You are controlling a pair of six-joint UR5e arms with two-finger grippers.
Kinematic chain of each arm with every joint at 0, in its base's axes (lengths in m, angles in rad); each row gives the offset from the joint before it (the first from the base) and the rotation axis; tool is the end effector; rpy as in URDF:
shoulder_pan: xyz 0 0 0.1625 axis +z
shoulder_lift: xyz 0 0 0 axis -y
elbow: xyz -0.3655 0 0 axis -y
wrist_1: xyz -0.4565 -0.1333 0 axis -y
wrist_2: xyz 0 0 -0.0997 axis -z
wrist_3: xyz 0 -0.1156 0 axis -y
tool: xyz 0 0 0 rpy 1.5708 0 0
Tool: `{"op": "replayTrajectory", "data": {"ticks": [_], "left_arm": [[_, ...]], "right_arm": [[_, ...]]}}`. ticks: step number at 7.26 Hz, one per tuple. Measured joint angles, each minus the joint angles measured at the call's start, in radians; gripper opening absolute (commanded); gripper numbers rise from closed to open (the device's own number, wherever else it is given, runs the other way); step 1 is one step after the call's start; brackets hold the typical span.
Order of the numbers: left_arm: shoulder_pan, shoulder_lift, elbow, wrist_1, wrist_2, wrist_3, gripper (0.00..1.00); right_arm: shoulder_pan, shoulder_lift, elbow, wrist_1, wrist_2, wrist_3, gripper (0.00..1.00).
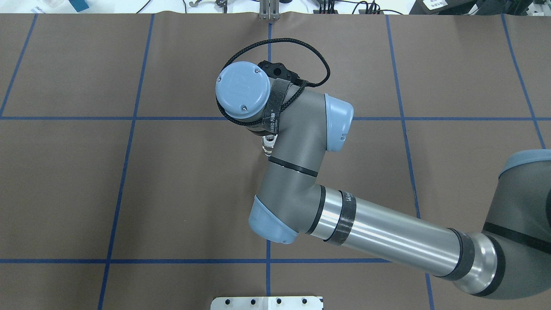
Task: Assemble PPR valve and pipe with both arms
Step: 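Lower the threaded fitting onto the valve top with the right gripper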
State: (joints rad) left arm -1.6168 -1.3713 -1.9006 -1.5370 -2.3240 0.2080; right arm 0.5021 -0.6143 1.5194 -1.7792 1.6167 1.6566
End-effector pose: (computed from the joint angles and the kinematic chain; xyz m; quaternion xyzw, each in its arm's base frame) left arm -0.0766 -0.4845 0.5358 0.0910 0.3587 0.0928 0.9244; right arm -0.5793 -0.4641 0.0387 0.0494 -0.3383 0.2648 0.9017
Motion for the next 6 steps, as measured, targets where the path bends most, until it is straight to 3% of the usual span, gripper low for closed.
{"op": "replayTrajectory", "data": {"ticks": [5, 6], "left_arm": [[0.001, 0.000, -0.001, -0.001, 0.000, -0.001, 1.00], [0.000, 0.000, -0.001, -0.001, 0.000, -0.001, 1.00]], "right_arm": [[-0.002, -0.005, 0.001, 0.000, 0.002, -0.002, 0.00], [-0.002, -0.004, 0.001, 0.001, 0.002, -0.006, 0.06]]}}
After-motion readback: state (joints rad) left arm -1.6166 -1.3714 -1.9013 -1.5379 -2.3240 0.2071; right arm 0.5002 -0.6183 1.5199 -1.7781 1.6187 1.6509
